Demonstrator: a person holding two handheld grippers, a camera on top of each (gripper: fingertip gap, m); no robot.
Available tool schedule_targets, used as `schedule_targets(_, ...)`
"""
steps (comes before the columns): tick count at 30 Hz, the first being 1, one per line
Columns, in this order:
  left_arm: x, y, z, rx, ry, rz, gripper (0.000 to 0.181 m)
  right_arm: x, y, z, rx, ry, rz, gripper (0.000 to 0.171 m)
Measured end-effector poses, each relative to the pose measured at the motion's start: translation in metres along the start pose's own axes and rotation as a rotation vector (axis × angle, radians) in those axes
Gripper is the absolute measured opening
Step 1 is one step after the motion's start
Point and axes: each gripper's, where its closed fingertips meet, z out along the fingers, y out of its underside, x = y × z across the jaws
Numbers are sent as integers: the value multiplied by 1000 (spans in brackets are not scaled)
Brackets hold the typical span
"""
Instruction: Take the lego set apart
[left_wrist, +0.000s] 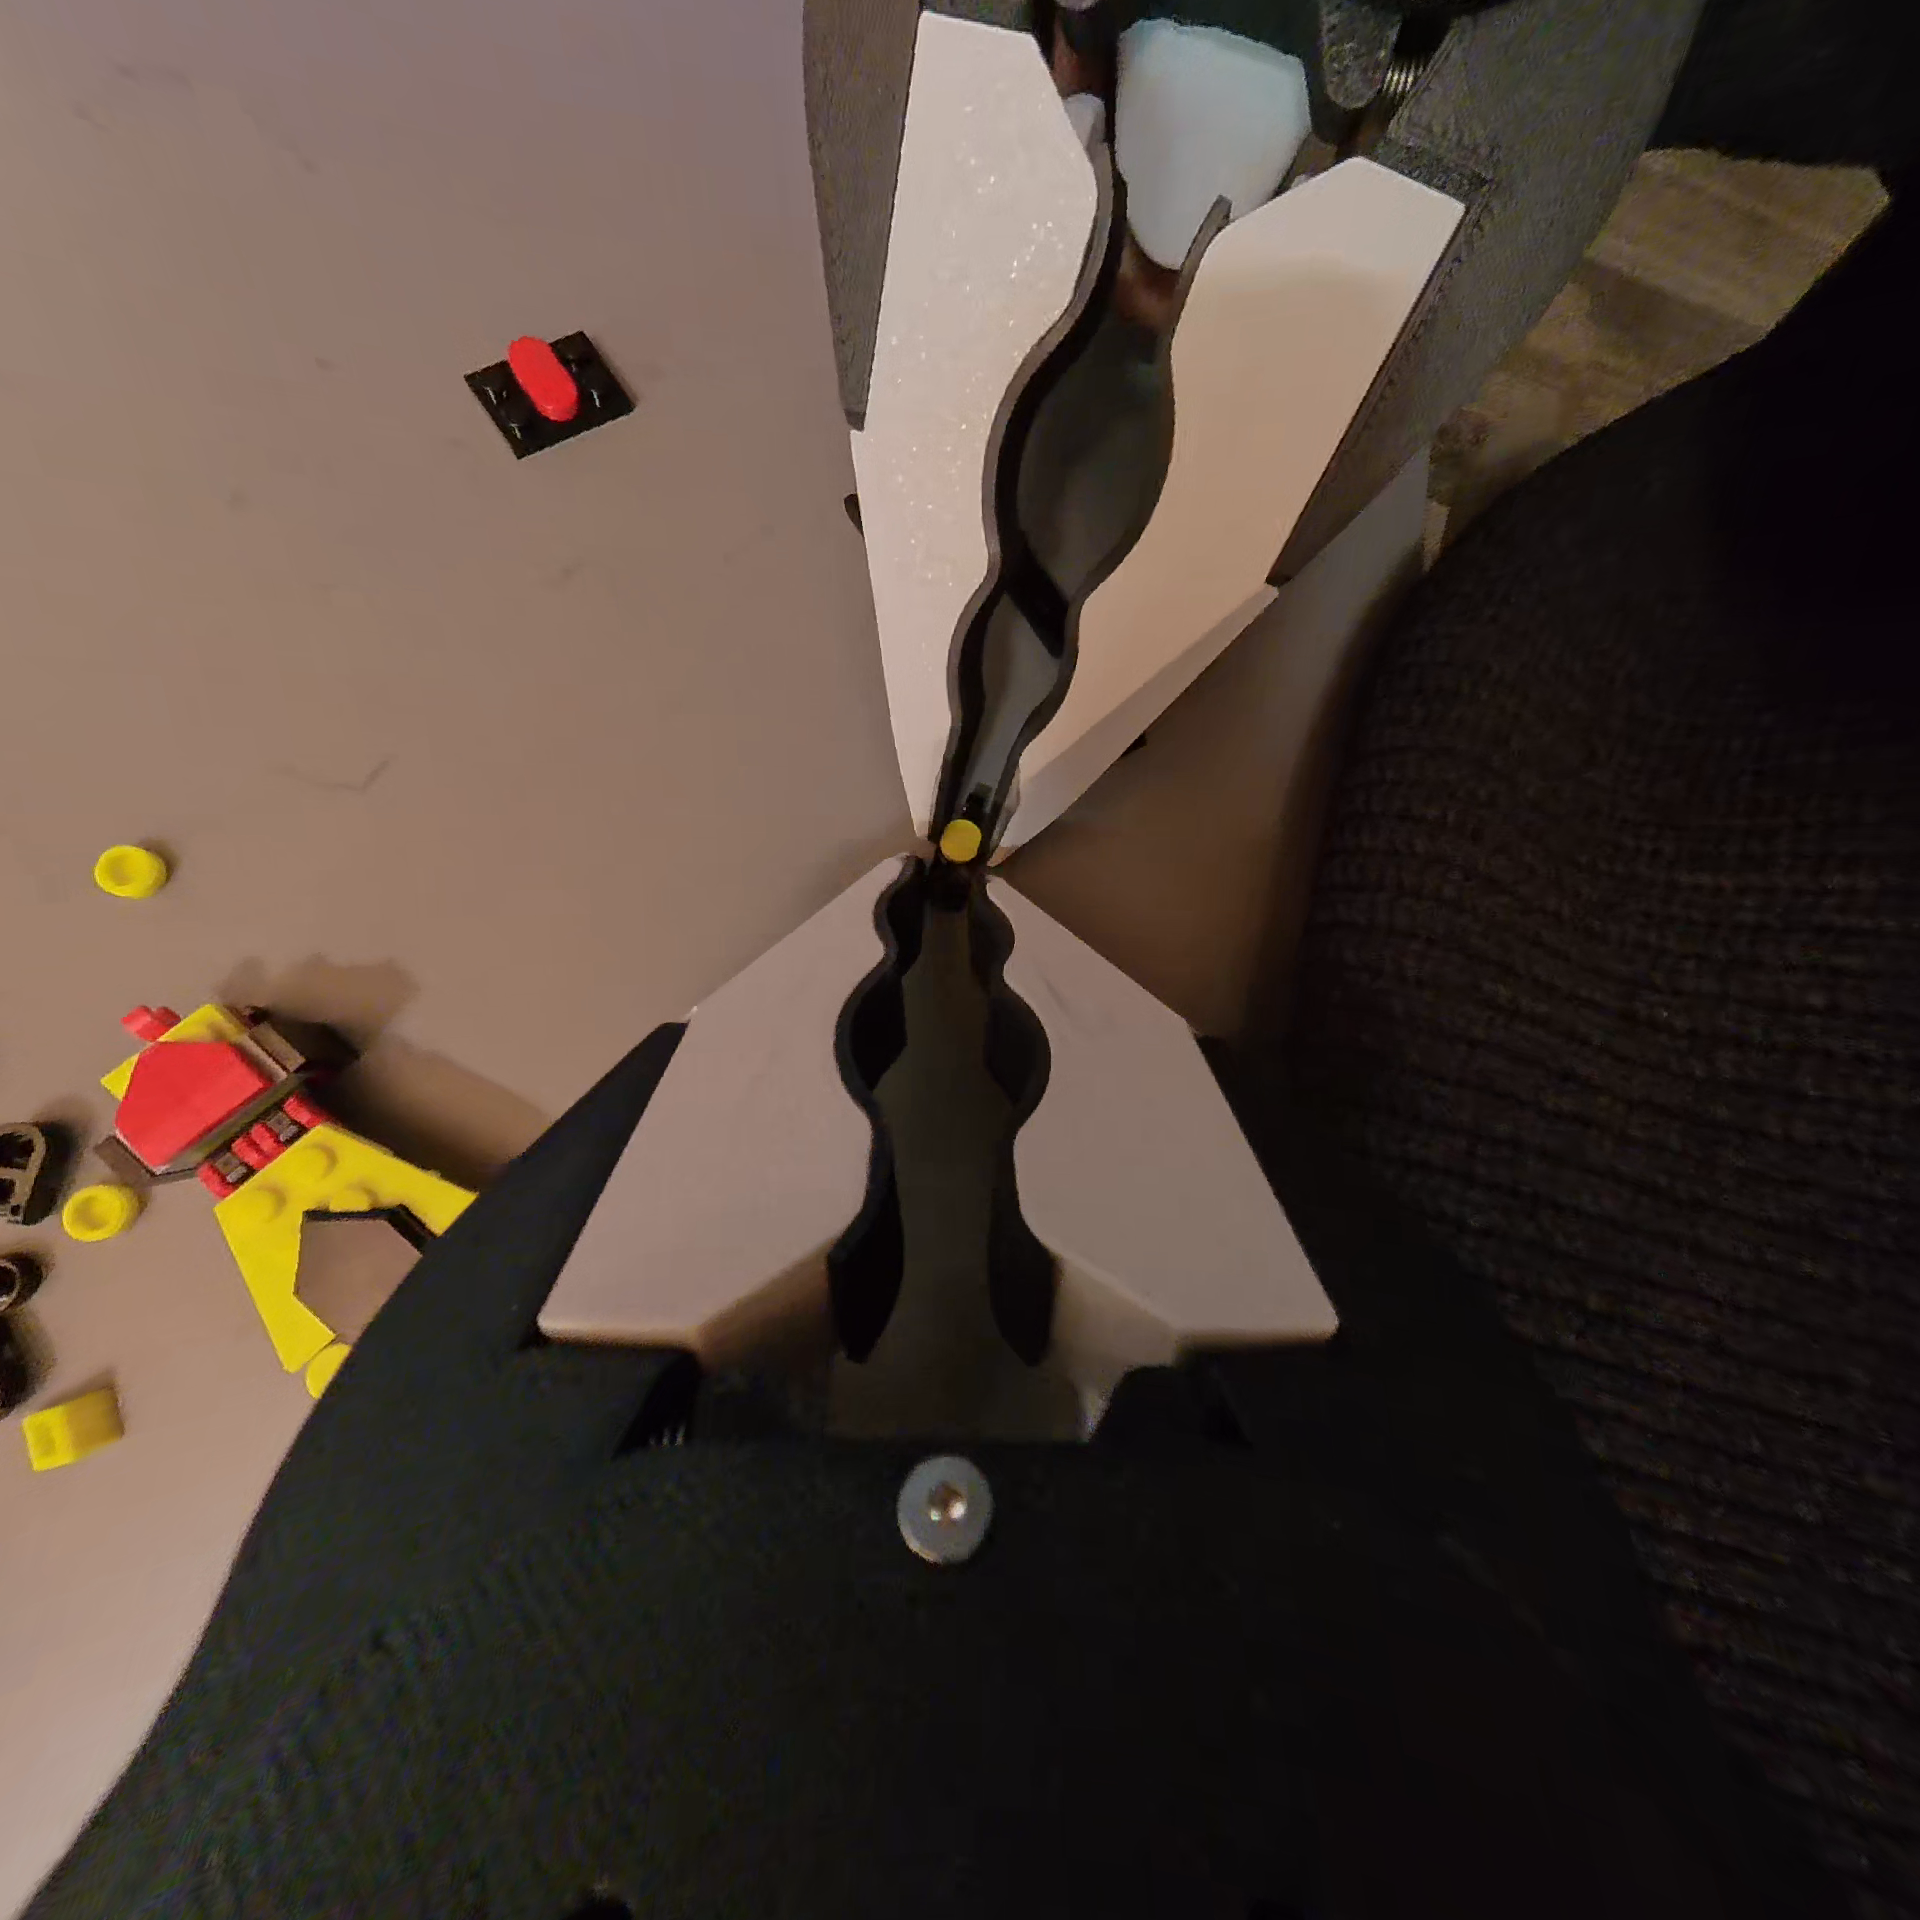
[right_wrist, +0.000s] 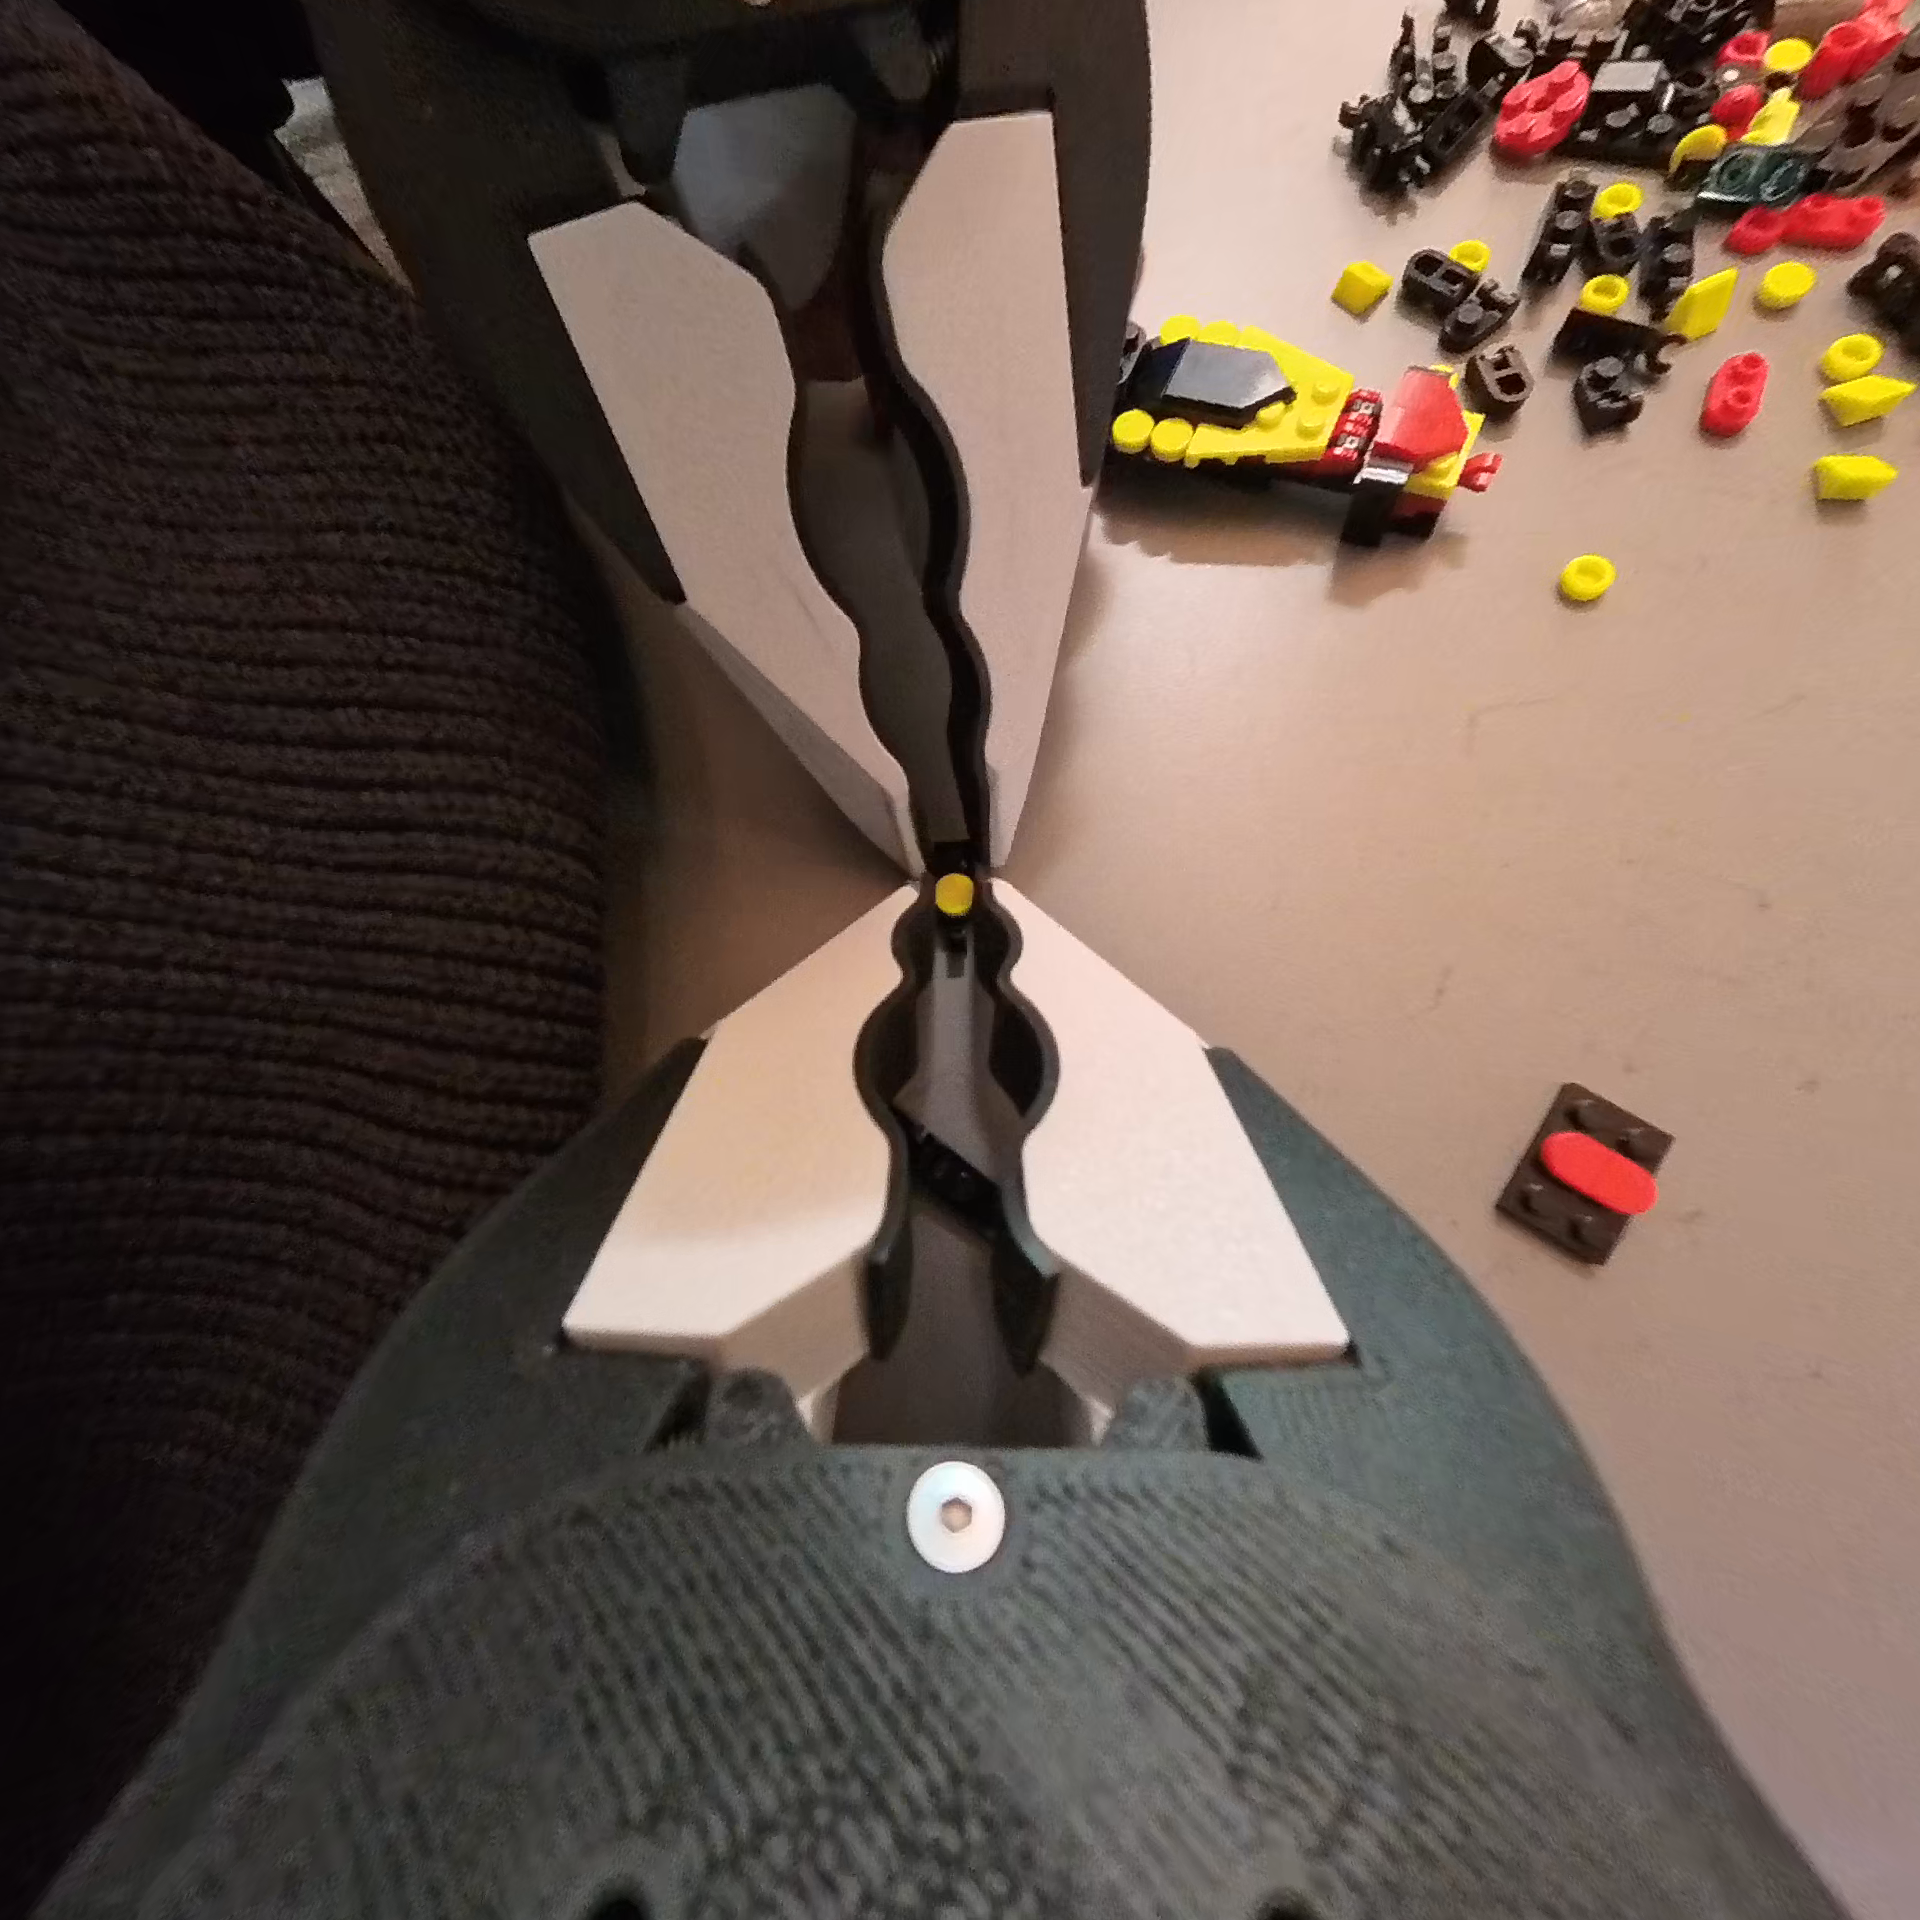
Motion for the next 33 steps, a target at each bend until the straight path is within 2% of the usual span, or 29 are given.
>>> schedule_targets(14, 3, -2, 1, 32, 36, 38, 5, -2, 1, 2, 15, -34, 50, 6)
schedule_targets(19, 3, 0, 1, 18, 88, -61, 7, -2, 1, 3, 6, -15, 25, 7)
schedule_targets(22, 3, 1, 1, -4, 68, -65, 7, -2, 1, 3, -6, -6, 12, 7)
schedule_targets(33, 3, 1, 1, -60, 29, -5, 7, -3, 0, 2, -16, 23, -165, 6)
